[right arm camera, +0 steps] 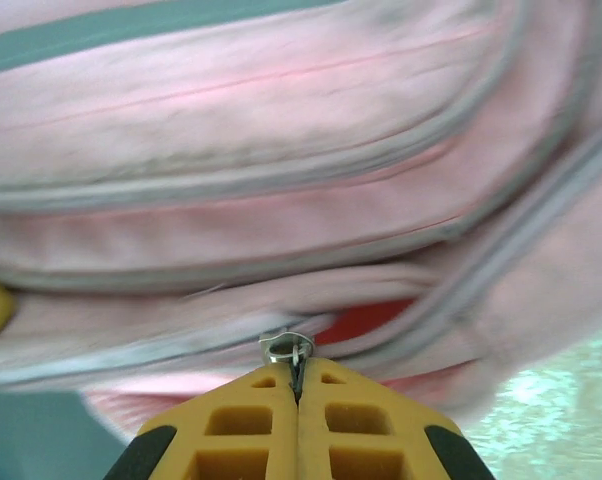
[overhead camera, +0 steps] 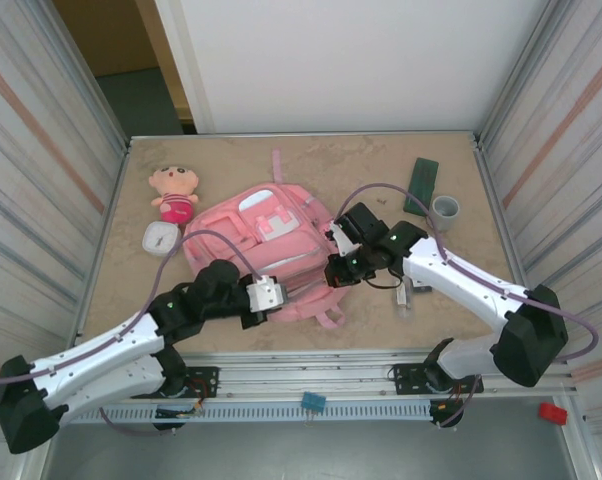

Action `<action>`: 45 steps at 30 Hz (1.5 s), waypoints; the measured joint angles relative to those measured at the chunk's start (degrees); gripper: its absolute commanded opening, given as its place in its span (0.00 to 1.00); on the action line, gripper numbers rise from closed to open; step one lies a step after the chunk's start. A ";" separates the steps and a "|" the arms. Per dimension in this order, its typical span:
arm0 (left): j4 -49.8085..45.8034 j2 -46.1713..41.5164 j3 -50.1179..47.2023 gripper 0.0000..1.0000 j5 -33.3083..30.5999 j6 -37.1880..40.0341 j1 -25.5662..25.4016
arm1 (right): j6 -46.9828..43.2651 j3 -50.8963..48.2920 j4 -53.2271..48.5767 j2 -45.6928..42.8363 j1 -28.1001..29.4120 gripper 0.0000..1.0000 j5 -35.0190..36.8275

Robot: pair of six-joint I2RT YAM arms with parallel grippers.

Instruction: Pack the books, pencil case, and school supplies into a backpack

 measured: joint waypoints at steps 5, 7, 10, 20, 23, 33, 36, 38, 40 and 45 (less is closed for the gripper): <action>0.44 -0.87 -0.17 0.04 -1.05 1.27 -0.33 | -2.25 -0.11 1.03 -0.02 -3.50 0.00 0.31; 0.70 -0.85 -0.17 0.08 -1.73 1.46 -0.50 | -3.19 -0.55 1.68 -0.02 -5.16 0.00 -1.53; 0.37 -0.85 -0.17 0.33 -3.21 1.36 -0.85 | -4.46 -1.84 3.37 -0.07 -5.84 0.00 -4.24; 1.11 4.44 2.23 0.68 -11.06 -13.29 -7.08 | -2.51 -8.55 9.14 -0.87 -2.71 0.00 -6.95; 2.25 9.49 2.89 0.69 -15.28 -16.61 -11.65 | -1.55 -9.11 10.40 -1.79 -1.44 0.00 -7.82; 3.63 21.18 4.57 0.10 -22.88 -19.41 -12.85 | -0.48 -10.91 11.96 -3.30 -0.92 0.00 -8.33; 5.29 18.27 2.64 0.04 -21.68 -17.77 -12.76 | -0.48 -11.32 12.31 -3.82 -1.33 0.00 -8.37; 6.73 15.08 0.44 0.03 -20.28 -16.04 -12.55 | -0.48 -11.56 12.85 -4.04 -1.46 0.08 -9.60; 7.02 11.21 -1.79 0.02 -18.21 -13.57 -12.13 | -0.42 -11.74 13.42 -4.26 -1.31 0.30 -11.15; 3.91 1.70 -5.81 0.02 -13.51 -6.25 -11.69 | 1.38 -13.64 15.28 -5.25 -4.81 0.50 -12.31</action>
